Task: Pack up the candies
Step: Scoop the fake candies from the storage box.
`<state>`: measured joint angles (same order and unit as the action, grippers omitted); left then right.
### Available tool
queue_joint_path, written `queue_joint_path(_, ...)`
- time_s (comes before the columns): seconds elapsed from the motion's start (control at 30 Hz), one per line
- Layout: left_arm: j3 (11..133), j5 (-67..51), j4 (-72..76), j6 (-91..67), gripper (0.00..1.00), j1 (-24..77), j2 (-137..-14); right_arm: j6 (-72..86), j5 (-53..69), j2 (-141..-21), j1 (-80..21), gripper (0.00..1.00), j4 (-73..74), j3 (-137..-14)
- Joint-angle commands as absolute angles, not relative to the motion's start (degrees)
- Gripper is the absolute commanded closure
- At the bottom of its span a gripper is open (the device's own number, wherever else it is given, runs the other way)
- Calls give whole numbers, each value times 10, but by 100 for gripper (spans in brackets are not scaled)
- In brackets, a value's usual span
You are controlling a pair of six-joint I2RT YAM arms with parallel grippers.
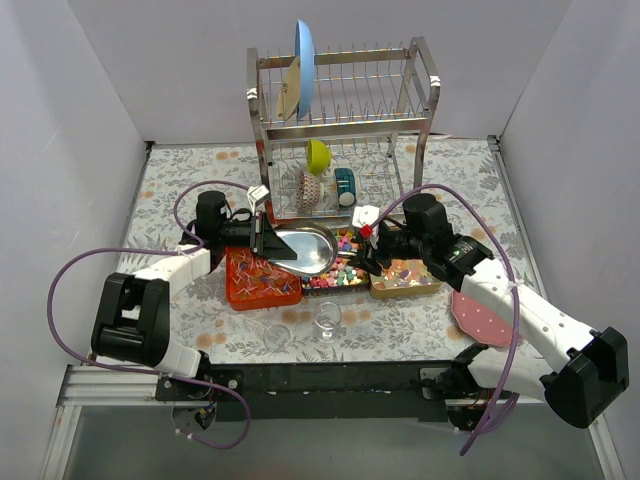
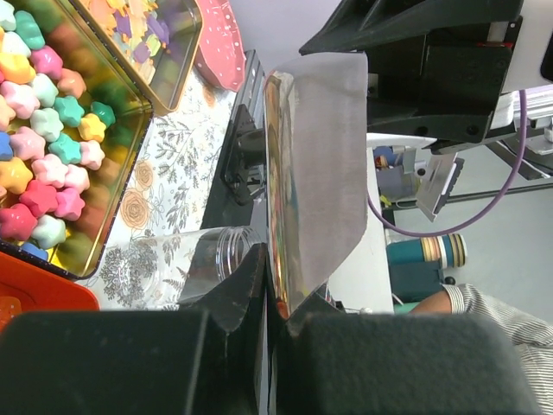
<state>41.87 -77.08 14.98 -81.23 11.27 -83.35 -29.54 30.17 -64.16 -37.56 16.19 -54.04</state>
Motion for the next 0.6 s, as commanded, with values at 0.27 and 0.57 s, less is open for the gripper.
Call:
queue_joint_path(0.27, 439, -810, 150, -817, 100, 108, -849, -286, 309, -640, -381, 52, 75, -509)
queue_joint_path(0.57, 439, -816, 159, -825, 100, 107, -853, -294, 305, -642, -388, 54, 62, -490)
